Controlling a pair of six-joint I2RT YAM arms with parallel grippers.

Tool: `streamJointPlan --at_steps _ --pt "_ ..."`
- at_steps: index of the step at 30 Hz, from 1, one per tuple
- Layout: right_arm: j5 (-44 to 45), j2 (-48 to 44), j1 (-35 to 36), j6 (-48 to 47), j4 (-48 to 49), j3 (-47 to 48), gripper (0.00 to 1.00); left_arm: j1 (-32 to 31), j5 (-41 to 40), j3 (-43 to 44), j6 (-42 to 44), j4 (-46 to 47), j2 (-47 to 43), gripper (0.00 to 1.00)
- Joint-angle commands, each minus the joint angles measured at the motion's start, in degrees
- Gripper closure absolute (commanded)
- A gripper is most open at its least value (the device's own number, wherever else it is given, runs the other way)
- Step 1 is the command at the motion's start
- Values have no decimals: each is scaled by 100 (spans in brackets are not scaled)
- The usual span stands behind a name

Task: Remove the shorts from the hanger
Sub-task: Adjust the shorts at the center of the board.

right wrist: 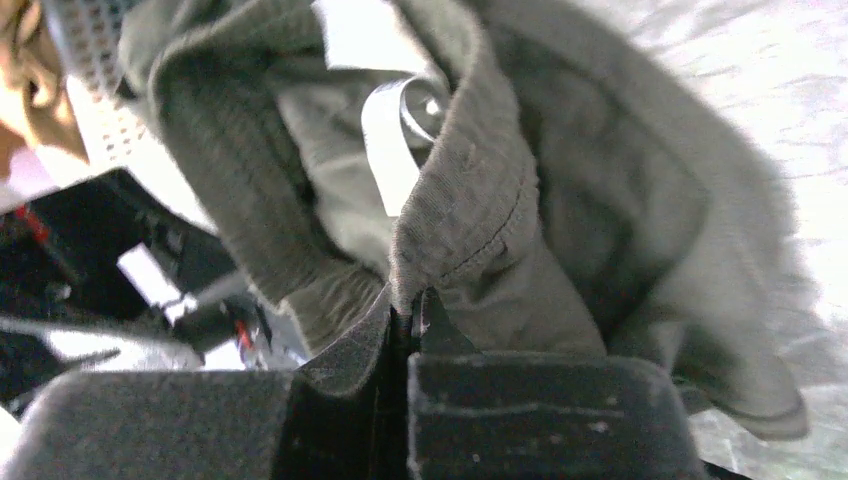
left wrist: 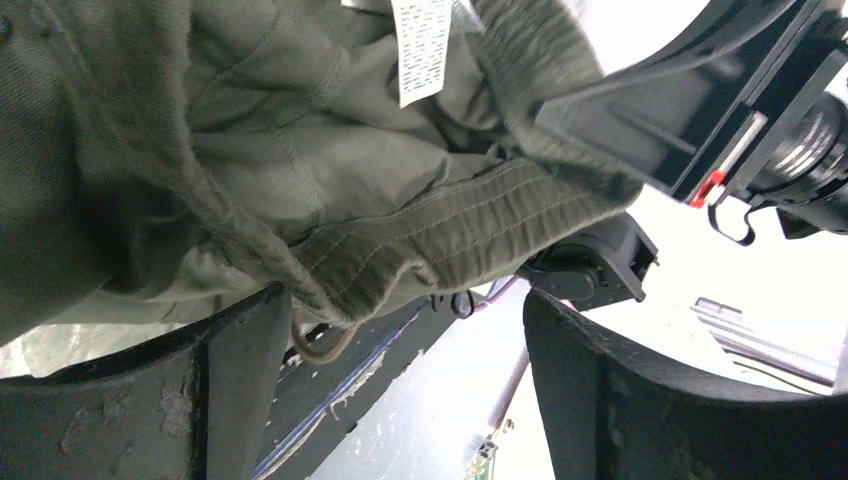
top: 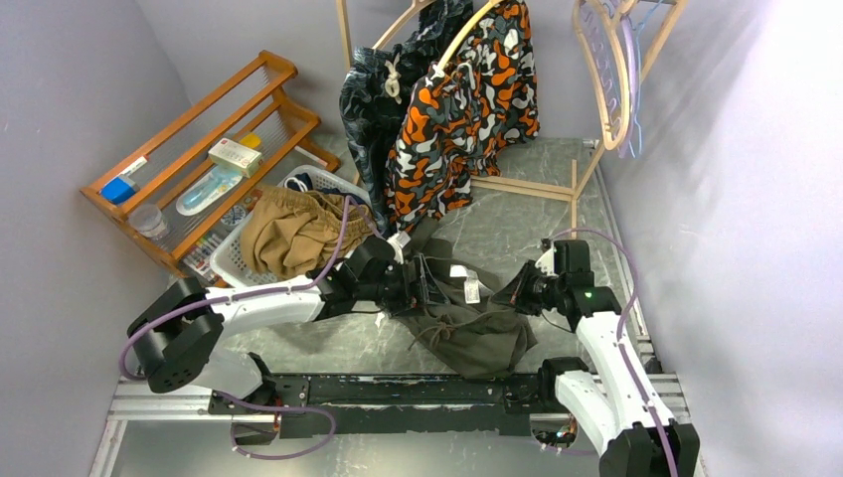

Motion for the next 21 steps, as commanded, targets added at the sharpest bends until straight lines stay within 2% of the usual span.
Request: streamJointPlan --at_steps 1,4,6,8,10,12,17,21 --pt "-1298 43 281 -500 102 -70 100 -54 -254 -212 -449 933 33 9" --pt "-1382 149 1099 -344 409 -148 100 -55 -320 -391 -643 1430 21 6" --pt "-1468 299 1984 -137 849 -260 100 -54 -302 -420 -787 1545 139 6" --pt "-1212 572 2785 89 1114 -245 100 -55 -283 -345 -916 1375 285 7" --pt "-577 866 3372 202 1057 -126 100 -65 -361 -333 -1009 1145 331 7" --pt "-467 1072 3663 181 1107 -183 100 -63 -543 -391 -1088 914 238 6" --pt "-1073 1261 4256 272 1690 -563 100 -56 -935 -505 -1120 446 -69 3" --pt "-1132 1198 4787 411 2140 -747 100 -46 -802 -424 -1085 375 102 3"
